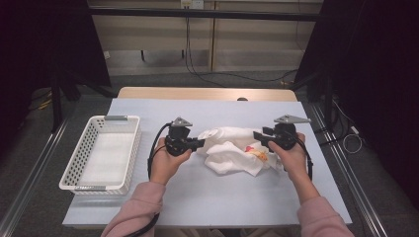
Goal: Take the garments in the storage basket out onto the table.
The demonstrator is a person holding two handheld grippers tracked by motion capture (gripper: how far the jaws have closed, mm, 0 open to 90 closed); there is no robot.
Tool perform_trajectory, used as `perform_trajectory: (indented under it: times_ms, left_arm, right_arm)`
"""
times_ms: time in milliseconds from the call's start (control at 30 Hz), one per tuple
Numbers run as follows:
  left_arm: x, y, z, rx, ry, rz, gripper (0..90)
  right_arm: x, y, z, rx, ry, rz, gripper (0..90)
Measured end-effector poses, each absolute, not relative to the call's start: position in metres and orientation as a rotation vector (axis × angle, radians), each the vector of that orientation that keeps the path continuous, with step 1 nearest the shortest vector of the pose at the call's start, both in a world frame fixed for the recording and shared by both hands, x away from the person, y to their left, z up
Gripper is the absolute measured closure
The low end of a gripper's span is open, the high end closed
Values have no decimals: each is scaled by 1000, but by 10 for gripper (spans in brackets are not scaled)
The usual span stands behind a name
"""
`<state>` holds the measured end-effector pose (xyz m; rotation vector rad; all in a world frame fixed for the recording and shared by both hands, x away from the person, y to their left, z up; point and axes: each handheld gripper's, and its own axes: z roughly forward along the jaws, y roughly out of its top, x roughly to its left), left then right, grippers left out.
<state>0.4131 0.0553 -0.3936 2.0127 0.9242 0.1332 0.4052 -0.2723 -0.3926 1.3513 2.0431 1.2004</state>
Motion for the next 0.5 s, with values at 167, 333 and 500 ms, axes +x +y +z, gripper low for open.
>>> perform_trajectory:
  times_ms: [167,333,500]
  left_arm:
    - [411,55,-393,2016,919,121,829]
    - [410,57,-392,2011,900,122,829]
    - [409,56,-394,2015,921,116,829]
  right_arm:
    - [434,-243,-388,1369,2043,1244,395]
    - [448,-226,-398,1369,2098,1305,349]
    - [445,-210,-417,1364,2275,1269,572]
